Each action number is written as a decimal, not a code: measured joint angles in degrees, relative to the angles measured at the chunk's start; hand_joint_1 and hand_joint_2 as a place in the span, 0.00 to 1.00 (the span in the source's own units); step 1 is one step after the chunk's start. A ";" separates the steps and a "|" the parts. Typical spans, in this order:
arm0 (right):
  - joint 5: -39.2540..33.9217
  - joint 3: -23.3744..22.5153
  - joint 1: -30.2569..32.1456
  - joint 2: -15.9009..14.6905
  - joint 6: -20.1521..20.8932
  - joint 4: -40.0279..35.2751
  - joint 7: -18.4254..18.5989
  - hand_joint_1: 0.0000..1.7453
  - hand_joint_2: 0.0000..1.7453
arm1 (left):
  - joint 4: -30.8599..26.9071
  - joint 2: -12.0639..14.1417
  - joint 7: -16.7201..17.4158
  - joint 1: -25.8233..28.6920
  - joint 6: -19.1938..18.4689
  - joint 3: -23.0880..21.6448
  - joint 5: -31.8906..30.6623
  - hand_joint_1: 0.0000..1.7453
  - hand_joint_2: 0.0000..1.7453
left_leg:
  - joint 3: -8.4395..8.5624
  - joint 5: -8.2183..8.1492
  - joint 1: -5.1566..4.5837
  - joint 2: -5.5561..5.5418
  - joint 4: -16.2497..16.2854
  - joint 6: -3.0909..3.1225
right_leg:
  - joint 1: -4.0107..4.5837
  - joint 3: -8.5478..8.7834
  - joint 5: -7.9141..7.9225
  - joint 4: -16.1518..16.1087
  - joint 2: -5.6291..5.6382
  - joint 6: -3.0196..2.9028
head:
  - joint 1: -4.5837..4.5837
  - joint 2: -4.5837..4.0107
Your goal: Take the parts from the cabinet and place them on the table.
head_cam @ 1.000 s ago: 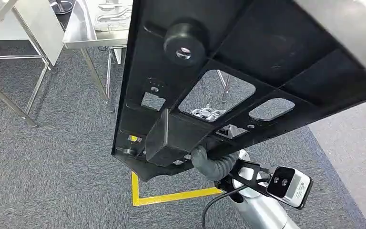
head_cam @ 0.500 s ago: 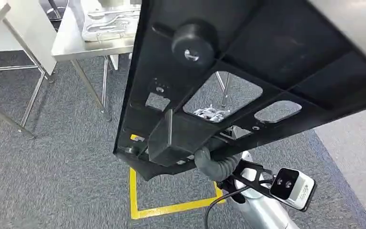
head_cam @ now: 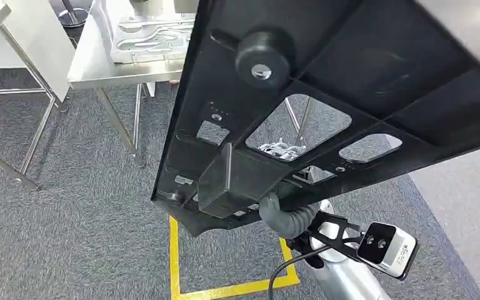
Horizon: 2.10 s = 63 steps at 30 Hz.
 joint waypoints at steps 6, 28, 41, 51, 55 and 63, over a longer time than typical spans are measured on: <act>-0.04 -0.28 0.10 0.00 0.07 -0.13 0.04 1.00 1.00 | 0.00 -0.07 -0.02 -0.25 0.02 0.00 0.18 0.00 1.00 | 3.10 -2.45 -0.09 0.13 0.17 -2.08 | 0.60 3.23 9.75 -12.73 -0.23 -2.14 | 0.09 0.00; -1.27 -0.57 -1.81 0.26 -0.35 0.72 -0.48 1.00 1.00 | 0.00 0.15 -0.17 -0.44 -0.04 0.00 0.26 0.00 1.00 | -1.14 1.54 -0.43 -0.02 -0.35 0.62 | 0.59 1.48 -2.26 3.43 0.04 -0.45 | 0.09 0.00; -1.33 -1.33 -0.75 -0.07 -0.24 0.98 -0.98 1.00 1.00 | 0.00 0.00 -0.17 -0.69 -0.07 0.00 0.31 0.00 1.00 | -1.42 -4.58 0.44 0.12 8.28 -3.33 | -0.16 6.89 7.58 -12.94 -0.36 -3.01 | 0.07 0.00; 0.02 -2.12 0.62 -0.09 -1.29 1.14 -0.92 1.00 1.00 | 0.02 0.15 -0.28 -0.39 -0.07 0.00 0.13 0.00 1.00 | -6.00 2.73 -1.49 2.58 1.95 -0.20 | 0.98 11.32 3.36 -13.65 -0.69 -2.38 | 0.04 0.00; 0.94 -3.28 1.56 -0.09 -1.59 0.74 -0.98 1.00 1.00 | 0.02 0.11 -0.42 -0.33 -0.39 0.00 0.00 0.00 1.00 | -2.97 3.23 -0.69 0.83 0.15 0.57 | 0.89 11.91 3.23 -10.08 -0.83 -0.93 | 0.04 0.00; 0.59 -5.14 3.71 -0.07 0.61 0.00 -0.98 1.00 1.00 | 0.02 -0.07 -0.35 -0.09 -0.52 0.00 -0.13 0.00 1.00 | 2.04 -1.12 -0.46 -0.48 0.17 0.14 | 0.13 1.73 4.80 -7.43 -0.51 -0.30 | 0.04 0.00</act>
